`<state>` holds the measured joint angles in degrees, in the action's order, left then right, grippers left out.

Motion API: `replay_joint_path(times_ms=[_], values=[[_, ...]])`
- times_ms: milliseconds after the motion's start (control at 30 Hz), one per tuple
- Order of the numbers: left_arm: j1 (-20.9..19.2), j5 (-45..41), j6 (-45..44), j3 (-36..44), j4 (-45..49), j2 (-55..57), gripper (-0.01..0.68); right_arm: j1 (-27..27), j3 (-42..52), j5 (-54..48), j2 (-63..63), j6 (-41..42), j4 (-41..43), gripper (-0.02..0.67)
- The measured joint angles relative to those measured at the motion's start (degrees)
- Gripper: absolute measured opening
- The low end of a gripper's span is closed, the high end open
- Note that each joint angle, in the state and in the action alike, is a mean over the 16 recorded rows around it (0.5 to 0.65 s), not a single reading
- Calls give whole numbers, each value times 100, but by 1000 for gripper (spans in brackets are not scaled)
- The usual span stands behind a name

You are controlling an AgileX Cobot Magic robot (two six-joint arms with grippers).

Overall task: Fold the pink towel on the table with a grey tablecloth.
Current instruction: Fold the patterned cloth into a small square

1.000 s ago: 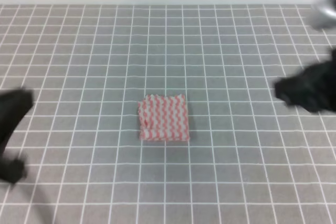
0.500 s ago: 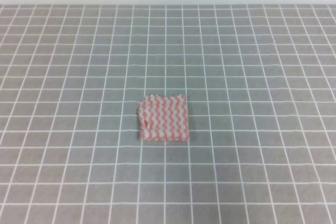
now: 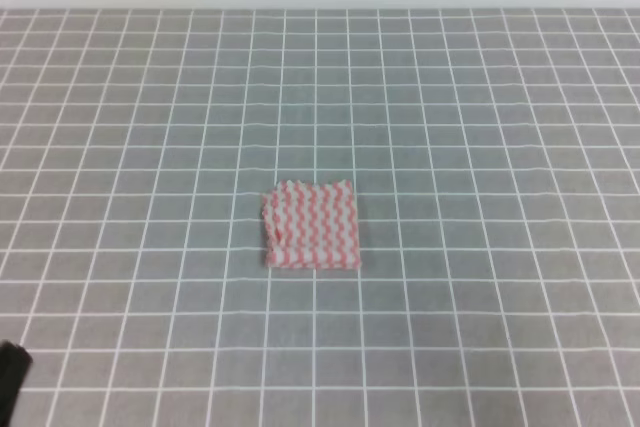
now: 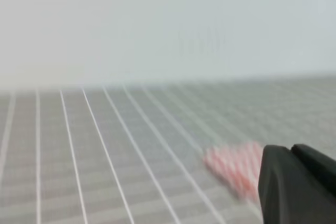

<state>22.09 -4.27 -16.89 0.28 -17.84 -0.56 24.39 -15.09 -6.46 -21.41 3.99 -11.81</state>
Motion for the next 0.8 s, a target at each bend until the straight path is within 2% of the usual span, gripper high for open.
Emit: replay_joint_path(times_ms=[200, 567, 800], values=[[0, -306, -7, 61, 0, 1, 0, 0, 587, 692, 11, 180, 8, -16], [0, -513, -9, 76, 5, 1, 0, -46, 832, 752, 63, 293, 26, -16], [0, -506, -10, 76, 5, -4, 0, -631, 1101, 795, 492, 421, 41, -16]])
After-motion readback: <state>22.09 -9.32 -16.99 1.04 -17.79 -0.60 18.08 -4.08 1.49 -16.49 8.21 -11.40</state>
